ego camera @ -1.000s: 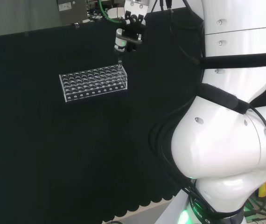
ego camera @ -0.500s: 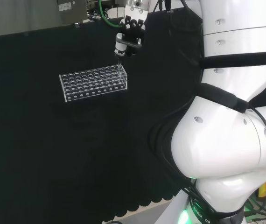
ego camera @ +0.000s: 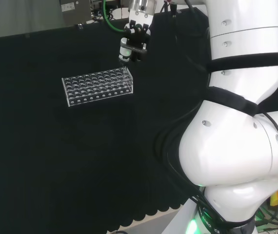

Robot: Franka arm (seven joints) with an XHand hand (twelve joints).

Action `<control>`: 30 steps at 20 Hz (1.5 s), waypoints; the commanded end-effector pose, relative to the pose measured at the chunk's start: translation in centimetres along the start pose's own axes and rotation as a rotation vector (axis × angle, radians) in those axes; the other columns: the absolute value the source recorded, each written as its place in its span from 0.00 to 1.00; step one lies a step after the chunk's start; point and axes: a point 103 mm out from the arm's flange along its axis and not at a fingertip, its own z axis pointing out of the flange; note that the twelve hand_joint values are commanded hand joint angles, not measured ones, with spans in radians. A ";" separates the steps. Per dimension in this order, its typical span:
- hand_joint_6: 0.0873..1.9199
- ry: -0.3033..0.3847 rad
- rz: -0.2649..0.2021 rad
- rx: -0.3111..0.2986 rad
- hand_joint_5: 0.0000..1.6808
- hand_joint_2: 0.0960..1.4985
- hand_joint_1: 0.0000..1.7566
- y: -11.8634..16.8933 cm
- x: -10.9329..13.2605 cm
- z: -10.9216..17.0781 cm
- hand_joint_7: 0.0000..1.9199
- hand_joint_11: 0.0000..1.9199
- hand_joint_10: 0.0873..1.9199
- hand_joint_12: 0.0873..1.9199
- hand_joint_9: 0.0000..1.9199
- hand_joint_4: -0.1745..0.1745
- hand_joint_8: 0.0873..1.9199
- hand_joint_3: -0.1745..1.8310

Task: Put the test tube back in the rack.

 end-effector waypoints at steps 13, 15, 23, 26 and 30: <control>0.31 -0.003 0.000 0.050 0.76 0.33 0.82 0.7 -0.6 2.9 0.71 0.50 0.22 0.60 0.69 0.00 0.38 0.47; 0.31 0.014 -0.001 0.053 0.76 0.33 0.82 0.7 -0.7 2.9 0.71 0.50 0.22 0.60 0.69 0.00 0.38 0.47; 0.41 0.111 -0.036 0.134 0.39 0.30 0.69 -0.1 -1.2 1.8 0.47 0.25 0.41 0.75 0.48 0.16 0.46 0.51; 0.40 0.117 -0.044 0.129 0.29 0.29 0.67 -0.8 -1.4 1.0 0.39 0.22 0.43 0.76 0.42 0.22 0.48 0.51; 0.36 0.123 -0.054 0.102 0.24 0.29 0.66 -2.1 -1.3 -1.0 0.33 0.18 0.44 0.77 0.36 0.27 0.48 0.49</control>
